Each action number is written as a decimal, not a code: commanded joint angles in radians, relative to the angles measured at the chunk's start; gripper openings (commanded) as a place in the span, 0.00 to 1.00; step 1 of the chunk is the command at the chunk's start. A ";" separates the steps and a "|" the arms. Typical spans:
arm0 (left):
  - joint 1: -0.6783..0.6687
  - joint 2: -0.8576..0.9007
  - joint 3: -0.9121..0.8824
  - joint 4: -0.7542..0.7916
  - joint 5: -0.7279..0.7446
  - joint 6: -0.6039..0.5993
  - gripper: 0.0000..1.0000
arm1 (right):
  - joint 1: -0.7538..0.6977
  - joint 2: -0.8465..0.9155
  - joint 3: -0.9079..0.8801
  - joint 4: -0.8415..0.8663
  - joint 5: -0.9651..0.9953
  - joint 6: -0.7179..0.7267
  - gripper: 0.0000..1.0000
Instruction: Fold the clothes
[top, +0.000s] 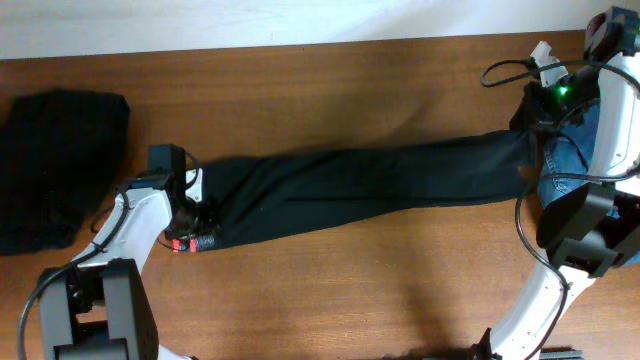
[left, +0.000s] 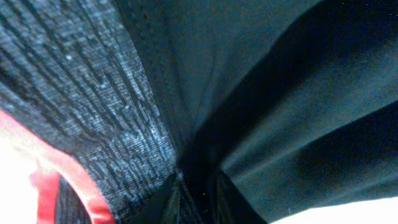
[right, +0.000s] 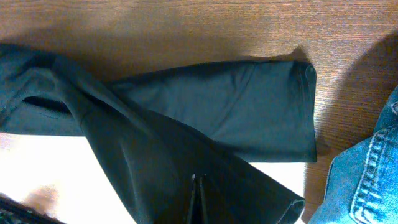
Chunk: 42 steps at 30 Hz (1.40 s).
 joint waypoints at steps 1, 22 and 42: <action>0.000 -0.025 -0.005 -0.030 0.009 -0.002 0.17 | -0.003 -0.037 -0.008 0.004 0.002 0.001 0.04; 0.001 -0.037 0.014 0.008 -0.166 0.018 0.01 | -0.004 -0.037 -0.093 0.055 0.177 0.135 0.04; 0.077 -0.038 0.097 0.061 0.046 0.154 0.00 | -0.002 -0.037 -0.291 0.345 0.241 0.158 0.04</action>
